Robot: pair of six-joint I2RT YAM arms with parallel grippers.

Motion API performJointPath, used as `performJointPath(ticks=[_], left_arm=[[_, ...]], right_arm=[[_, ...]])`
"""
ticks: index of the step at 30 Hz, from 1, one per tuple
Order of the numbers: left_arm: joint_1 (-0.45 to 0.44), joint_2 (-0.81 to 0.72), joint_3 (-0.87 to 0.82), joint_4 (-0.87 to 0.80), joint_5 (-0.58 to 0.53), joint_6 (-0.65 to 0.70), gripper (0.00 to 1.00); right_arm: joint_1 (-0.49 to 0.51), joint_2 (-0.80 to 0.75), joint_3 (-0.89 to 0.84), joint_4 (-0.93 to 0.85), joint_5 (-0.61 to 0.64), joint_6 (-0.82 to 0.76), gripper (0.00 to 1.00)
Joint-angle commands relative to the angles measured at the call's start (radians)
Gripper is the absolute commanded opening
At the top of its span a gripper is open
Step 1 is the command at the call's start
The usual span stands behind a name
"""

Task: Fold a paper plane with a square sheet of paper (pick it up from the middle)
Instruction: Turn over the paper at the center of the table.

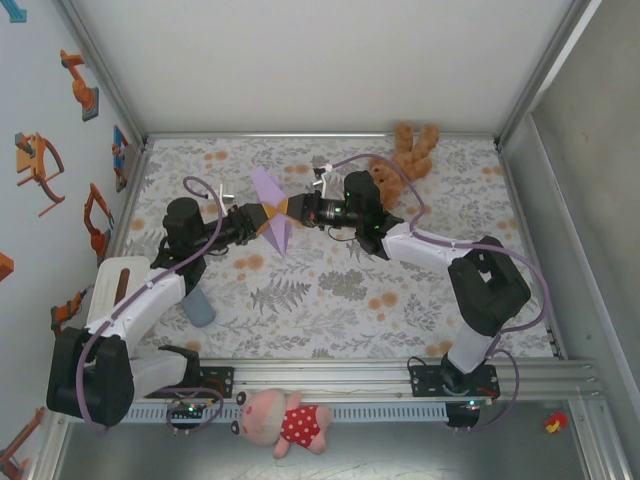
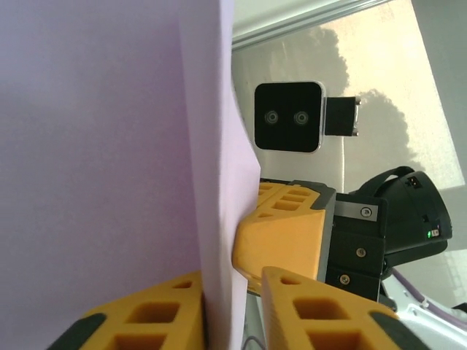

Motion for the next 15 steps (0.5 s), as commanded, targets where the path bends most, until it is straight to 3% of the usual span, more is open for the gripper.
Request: performJointPath(ticks=[1, 9, 15], left_arm=[[-0.004, -0.019, 0.013, 0.004, 0.023, 0.029, 0.20], [-0.004, -0.024, 0.029, -0.061, 0.015, 0.069, 0.11], [0.001, -0.045, 0.049, -0.181, -0.004, 0.141, 0.10]], right_arm=[[-0.006, -0.036, -0.010, 0.033, -0.015, 0.018, 0.04], [-0.023, -0.066, -0.034, 0.000, 0.011, -0.010, 0.21], [-0.049, -0.169, -0.034, -0.302, 0.147, -0.208, 0.35]])
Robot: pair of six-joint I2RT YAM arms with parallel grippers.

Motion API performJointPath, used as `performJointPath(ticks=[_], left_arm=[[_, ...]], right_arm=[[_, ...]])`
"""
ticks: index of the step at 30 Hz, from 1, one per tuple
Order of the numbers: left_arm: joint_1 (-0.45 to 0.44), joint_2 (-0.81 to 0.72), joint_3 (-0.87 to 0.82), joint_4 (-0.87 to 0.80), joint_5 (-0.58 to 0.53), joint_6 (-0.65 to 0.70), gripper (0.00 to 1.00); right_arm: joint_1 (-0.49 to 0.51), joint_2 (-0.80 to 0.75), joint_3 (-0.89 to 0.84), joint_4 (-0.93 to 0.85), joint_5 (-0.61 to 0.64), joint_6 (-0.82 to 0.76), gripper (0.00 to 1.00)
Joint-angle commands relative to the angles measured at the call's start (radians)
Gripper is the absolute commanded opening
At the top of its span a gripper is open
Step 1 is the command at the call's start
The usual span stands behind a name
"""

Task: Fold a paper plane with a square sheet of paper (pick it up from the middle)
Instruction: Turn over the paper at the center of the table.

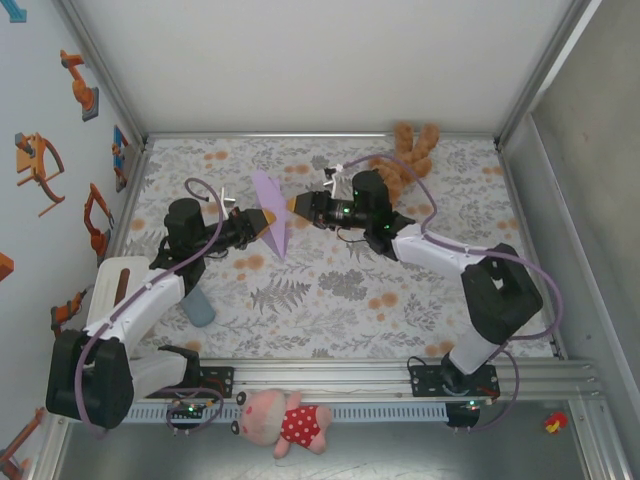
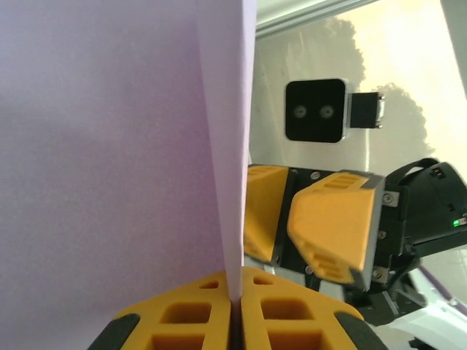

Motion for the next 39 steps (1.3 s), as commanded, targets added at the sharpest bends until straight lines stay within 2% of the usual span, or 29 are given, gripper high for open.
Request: performJointPath(ticks=[1, 4, 6, 10, 13, 19, 22, 28, 31, 39], left_arm=[[0.003, -0.036, 0.048, -0.106, -0.006, 0.092, 0.10], [-0.002, -0.036, 0.100, -0.297, -0.068, 0.200, 0.10], [-0.025, -0.031, 0.167, -0.491, -0.168, 0.311, 0.10], [-0.134, 0.042, 0.326, -0.831, -0.500, 0.500, 0.10], [-0.216, 0.126, 0.428, -0.982, -0.759, 0.565, 0.10], [-0.392, 0.371, 0.614, -1.219, -1.298, 0.591, 0.10], [-0.447, 0.502, 0.686, -1.295, -1.466, 0.566, 0.10], [-0.516, 0.738, 0.777, -1.333, -1.629, 0.547, 0.09], [-0.539, 0.840, 0.815, -1.334, -1.658, 0.534, 0.09], [-0.587, 0.977, 0.867, -1.298, -1.555, 0.497, 0.15]], right_arm=[[-0.018, -0.096, 0.004, -0.205, 0.113, -0.165, 0.35], [-0.033, -0.150, 0.002, -0.338, 0.206, -0.247, 0.35], [-0.040, -0.181, -0.002, -0.413, 0.268, -0.288, 0.35], [-0.046, -0.242, -0.002, -0.562, 0.431, -0.358, 0.34], [-0.049, -0.286, -0.009, -0.651, 0.565, -0.383, 0.34], [-0.080, -0.376, -0.079, -0.707, 0.706, -0.355, 0.33], [-0.095, -0.413, -0.114, -0.711, 0.730, -0.340, 0.33], [-0.109, -0.432, -0.138, -0.735, 0.733, -0.333, 0.32], [-0.111, -0.438, -0.149, -0.745, 0.739, -0.329, 0.32], [-0.125, -0.481, -0.178, -0.780, 0.775, -0.312, 0.32]])
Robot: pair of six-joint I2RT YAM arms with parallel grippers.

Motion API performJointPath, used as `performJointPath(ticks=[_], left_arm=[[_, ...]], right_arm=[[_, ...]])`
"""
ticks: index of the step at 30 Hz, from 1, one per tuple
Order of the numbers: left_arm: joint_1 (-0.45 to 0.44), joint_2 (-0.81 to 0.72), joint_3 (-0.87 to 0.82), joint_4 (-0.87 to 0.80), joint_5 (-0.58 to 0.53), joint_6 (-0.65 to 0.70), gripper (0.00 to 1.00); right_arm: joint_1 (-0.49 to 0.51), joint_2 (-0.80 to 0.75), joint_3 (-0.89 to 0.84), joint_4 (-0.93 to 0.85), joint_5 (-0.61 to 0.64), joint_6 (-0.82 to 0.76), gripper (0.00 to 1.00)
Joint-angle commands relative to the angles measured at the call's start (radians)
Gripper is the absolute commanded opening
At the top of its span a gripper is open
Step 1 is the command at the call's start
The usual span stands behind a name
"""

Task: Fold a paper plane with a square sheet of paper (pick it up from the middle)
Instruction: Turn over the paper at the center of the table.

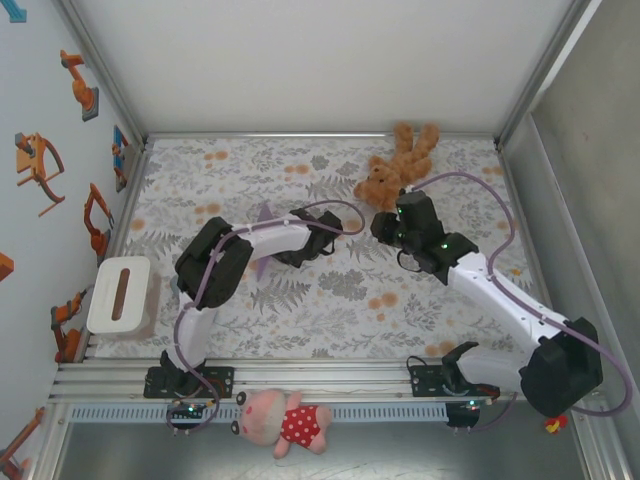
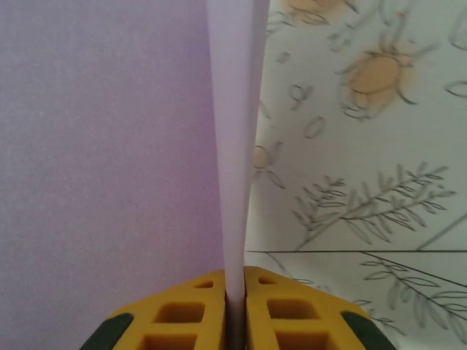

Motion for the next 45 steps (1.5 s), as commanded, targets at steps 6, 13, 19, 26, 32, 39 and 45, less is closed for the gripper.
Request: performJointPath(ticks=[6, 13, 19, 26, 32, 39, 45], left_arm=[[-0.038, 0.020, 0.037, 0.010, 0.080, -0.034, 0.21], [-0.061, 0.000, 0.053, 0.011, 0.133, -0.049, 0.28], [-0.079, -0.117, 0.043, 0.057, 0.368, -0.079, 0.44], [-0.089, -0.317, -0.096, 0.218, 0.699, -0.124, 0.53], [0.025, -0.507, -0.301, 0.369, 0.857, -0.167, 0.59], [0.214, -0.618, -0.488, 0.481, 0.925, -0.166, 0.62], [0.280, -0.560, -0.482, 0.489, 0.927, -0.141, 0.62]], right_arm=[[-0.012, -0.043, -0.026, -0.031, 0.051, 0.034, 0.32], [-0.013, -0.041, -0.027, -0.038, 0.058, 0.054, 0.32], [-0.016, -0.045, -0.032, -0.055, 0.099, 0.084, 0.31], [-0.019, -0.023, -0.036, -0.047, 0.109, 0.096, 0.35], [-0.020, -0.015, -0.061, 0.023, 0.050, 0.098, 0.54], [-0.019, 0.008, -0.086, 0.087, 0.004, 0.071, 0.98], [-0.019, 0.013, -0.104, 0.137, -0.021, 0.090, 0.98]])
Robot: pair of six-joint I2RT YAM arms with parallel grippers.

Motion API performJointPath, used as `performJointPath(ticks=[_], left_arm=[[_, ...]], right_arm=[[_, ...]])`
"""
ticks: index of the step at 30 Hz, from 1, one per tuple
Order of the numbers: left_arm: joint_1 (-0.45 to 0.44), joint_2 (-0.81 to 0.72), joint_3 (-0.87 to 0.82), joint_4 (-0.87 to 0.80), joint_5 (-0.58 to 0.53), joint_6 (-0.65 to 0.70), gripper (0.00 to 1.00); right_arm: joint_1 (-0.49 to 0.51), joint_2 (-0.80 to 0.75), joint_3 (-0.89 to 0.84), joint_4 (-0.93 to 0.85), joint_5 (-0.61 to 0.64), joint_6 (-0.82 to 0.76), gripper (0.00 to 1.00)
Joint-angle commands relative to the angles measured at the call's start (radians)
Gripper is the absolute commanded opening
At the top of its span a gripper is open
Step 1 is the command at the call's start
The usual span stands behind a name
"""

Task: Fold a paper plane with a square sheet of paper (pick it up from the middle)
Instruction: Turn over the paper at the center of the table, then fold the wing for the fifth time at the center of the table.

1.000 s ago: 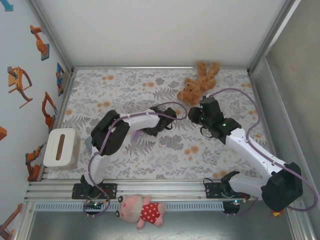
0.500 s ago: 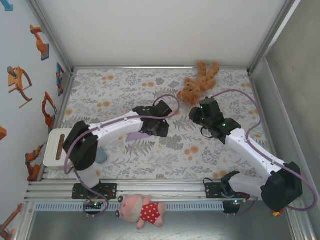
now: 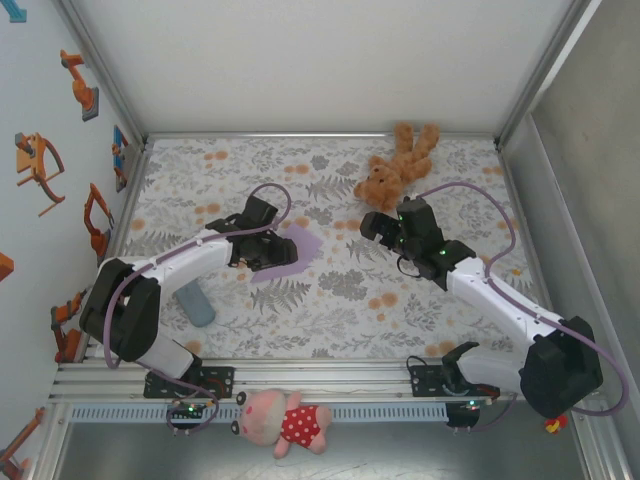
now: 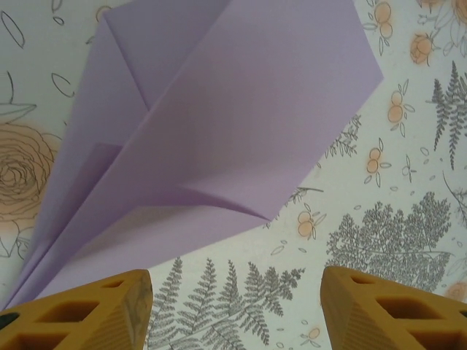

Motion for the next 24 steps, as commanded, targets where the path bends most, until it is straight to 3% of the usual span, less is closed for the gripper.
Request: performJointPath(ticks=[1, 16, 24], left_arm=[[0.032, 0.026, 0.009, 0.039, 0.028, 0.015, 0.61], [0.112, 0.146, 0.021, 0.117, 0.026, 0.007, 0.54], [0.115, 0.168, -0.004, 0.126, 0.011, -0.001, 0.33]], right_arm=[[-0.005, 0.015, -0.011, 0.051, -0.016, 0.019, 0.96], [-0.002, 0.150, 0.012, 0.101, -0.164, 0.073, 0.79], [0.038, 0.251, 0.029, 0.160, -0.243, 0.118, 0.70]])
